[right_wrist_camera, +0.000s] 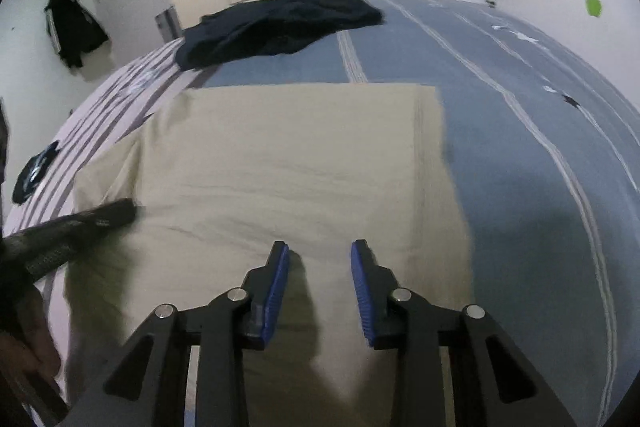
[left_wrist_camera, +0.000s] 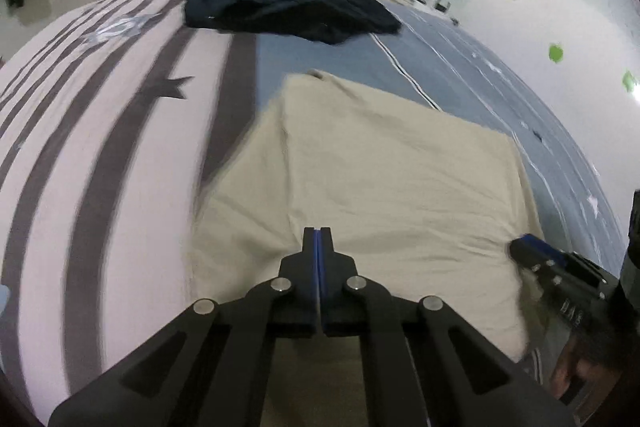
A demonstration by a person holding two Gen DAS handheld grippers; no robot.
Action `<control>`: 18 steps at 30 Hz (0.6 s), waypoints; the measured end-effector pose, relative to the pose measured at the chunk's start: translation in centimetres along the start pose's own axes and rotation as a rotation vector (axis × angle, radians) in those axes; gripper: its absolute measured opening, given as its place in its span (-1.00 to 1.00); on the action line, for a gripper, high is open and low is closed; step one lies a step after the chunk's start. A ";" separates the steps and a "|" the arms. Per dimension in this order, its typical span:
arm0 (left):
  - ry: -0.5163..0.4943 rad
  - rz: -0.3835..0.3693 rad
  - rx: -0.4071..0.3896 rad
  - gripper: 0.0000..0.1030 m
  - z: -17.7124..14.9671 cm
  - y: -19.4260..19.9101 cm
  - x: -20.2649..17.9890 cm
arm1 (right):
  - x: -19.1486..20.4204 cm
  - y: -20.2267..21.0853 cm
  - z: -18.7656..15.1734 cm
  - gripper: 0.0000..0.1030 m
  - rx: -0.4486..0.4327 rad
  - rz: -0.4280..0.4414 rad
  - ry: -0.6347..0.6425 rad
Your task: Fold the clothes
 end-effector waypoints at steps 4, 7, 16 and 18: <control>0.024 0.008 -0.023 -0.85 0.7 2.1 1.3 | -5.1 1.0 0.2 -0.47 0.003 -0.083 -0.098; -0.028 -0.036 -0.024 -0.75 0.1 3.7 -0.5 | -5.6 2.1 0.6 -0.47 0.002 -0.069 -0.097; -0.013 -0.065 0.060 -0.59 -4.1 2.5 -2.3 | 2.7 3.6 -0.6 -0.54 0.031 0.083 0.018; -0.016 -0.049 0.070 -0.59 -4.4 1.5 -1.6 | 2.7 2.5 -1.0 -0.59 0.051 0.075 0.008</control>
Point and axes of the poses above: each gripper's, at about its wrist camera, not at the fingertips, and y roughly against the way its jaws point, x to its left, z to its top, the point moved 7 cm from there along -y, roughly the way its jaws point, and after that the axes turned 5 degrees about x, right-handed, at the moved point
